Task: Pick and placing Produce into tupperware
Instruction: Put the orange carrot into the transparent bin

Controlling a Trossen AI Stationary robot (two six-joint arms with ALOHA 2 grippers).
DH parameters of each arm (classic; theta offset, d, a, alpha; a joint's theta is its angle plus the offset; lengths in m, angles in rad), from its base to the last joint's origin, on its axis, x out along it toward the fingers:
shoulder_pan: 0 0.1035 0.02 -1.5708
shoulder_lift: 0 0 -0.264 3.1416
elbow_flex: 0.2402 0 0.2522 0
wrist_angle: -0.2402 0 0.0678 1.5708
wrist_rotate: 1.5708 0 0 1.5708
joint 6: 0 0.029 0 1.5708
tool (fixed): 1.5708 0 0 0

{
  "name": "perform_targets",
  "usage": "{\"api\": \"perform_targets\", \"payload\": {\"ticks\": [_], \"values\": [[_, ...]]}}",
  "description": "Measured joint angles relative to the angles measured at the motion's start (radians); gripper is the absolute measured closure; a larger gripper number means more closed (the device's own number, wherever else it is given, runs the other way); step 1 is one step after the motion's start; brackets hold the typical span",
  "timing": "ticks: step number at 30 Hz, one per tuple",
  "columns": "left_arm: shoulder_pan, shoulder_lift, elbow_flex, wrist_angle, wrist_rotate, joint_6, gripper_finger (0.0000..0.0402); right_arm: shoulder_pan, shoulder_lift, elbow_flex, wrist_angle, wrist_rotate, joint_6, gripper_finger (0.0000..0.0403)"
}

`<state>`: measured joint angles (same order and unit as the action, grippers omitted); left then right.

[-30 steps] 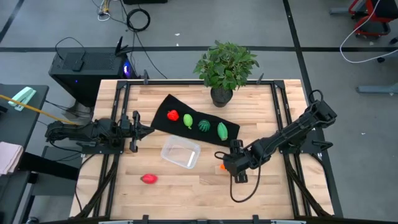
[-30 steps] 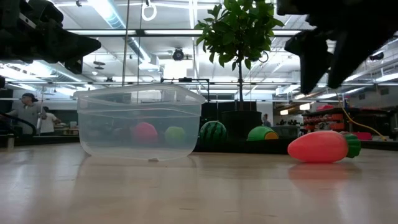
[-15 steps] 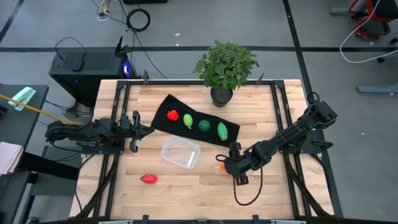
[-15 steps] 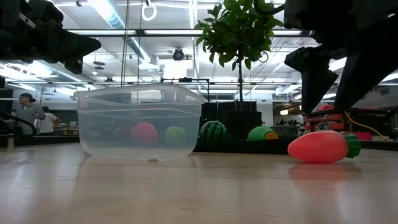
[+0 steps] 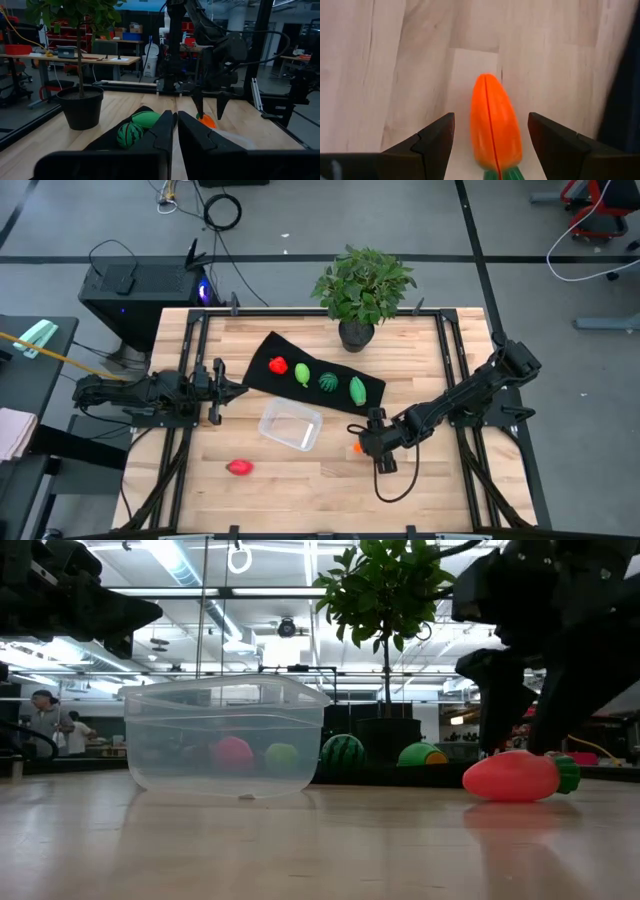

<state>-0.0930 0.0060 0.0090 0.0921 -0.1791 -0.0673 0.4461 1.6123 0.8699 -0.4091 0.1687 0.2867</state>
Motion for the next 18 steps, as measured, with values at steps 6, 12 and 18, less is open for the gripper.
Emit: {"api": "perform_targets", "payload": {"ticks": [6,12,18], "values": [[0.0,0.0,0.0,0.0,0.0,0.0,0.0371,-0.001,0.0,-0.027,0.02,-0.006,-0.01,0.0144],[0.0,0.0,0.0,0.0,0.0,0.001,0.0376,-0.014,0.0,-0.063,0.054,-0.006,-0.024,0.0144],[0.0,0.0,0.0,0.0,0.0,0.0,0.0367,-0.025,0.0,-0.077,0.094,-0.005,-0.029,0.0144]]}}
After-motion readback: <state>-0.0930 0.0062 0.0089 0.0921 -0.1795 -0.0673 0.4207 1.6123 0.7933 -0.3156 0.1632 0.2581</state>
